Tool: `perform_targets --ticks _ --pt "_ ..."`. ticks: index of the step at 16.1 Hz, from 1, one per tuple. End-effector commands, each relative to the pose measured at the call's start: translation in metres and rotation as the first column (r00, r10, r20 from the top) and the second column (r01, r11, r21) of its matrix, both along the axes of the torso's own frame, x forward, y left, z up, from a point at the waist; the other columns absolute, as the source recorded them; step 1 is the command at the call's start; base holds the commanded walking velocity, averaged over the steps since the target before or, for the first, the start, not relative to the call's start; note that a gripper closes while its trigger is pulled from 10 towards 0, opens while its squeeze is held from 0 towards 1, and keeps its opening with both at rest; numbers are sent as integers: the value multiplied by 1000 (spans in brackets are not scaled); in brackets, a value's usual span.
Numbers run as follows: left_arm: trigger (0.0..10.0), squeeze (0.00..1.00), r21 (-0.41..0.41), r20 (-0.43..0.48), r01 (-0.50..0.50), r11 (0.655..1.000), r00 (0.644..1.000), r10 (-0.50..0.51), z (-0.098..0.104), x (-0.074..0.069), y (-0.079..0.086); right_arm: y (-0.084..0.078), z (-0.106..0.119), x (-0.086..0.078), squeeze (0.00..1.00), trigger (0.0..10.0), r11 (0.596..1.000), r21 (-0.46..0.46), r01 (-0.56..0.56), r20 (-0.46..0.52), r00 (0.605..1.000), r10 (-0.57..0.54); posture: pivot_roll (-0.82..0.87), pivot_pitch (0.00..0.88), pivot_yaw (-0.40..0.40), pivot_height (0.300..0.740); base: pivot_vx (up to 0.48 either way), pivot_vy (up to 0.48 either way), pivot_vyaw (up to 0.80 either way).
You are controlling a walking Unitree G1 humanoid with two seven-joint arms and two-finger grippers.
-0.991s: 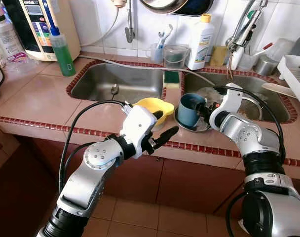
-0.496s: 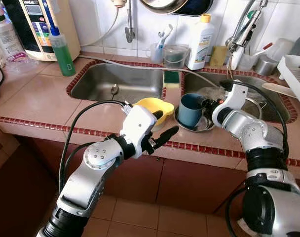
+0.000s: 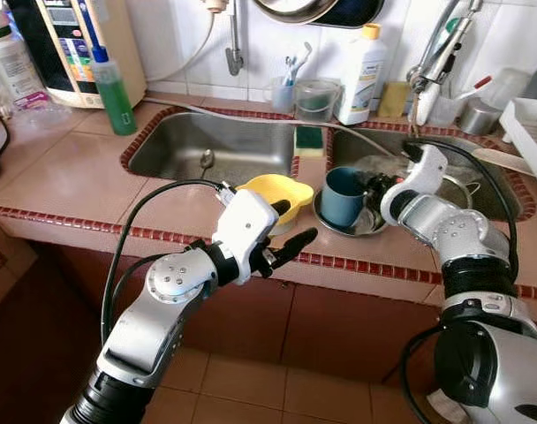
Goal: Kitchen organization
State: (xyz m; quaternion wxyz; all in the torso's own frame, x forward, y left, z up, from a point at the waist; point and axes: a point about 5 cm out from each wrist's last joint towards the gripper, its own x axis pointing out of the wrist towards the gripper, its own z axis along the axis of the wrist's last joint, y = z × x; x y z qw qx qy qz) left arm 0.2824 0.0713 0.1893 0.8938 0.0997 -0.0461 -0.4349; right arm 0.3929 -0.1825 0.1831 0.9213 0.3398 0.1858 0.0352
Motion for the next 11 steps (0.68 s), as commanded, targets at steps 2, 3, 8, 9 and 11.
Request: perform_targets --ticks 2,3,8,9,11 --pt "10000 0 4 15 3 1000 1000 -3 4 -1 2 2 9 4 0 0 999 40 6 -9 1000 -5 -159 43 16 740 0 0 0" --pt "10000 0 4 16 3 1000 1000 -3 5 -1 2 1 8 4 0 0 999 50 11 -21 1000 -10 -159 42 17 740 0 0 0" --pt "10000 0 4 23 -1 1000 1000 1 7 0 4 2 5 4 0 0 994 106 25 -66 998 -18 -153 37 18 740 0 0 0" --pt "10000 0 2 25 -2 1000 1000 2 7 0 4 4 4 4 0 0 992 123 23 -71 997 -14 -150 35 15 740 0 0 0" --pt "10000 0 -1 28 -6 1000 1000 6 8 0 4 5 3 4 0 0 991 129 24 -83 996 -14 -149 32 12 740 0 0 0"
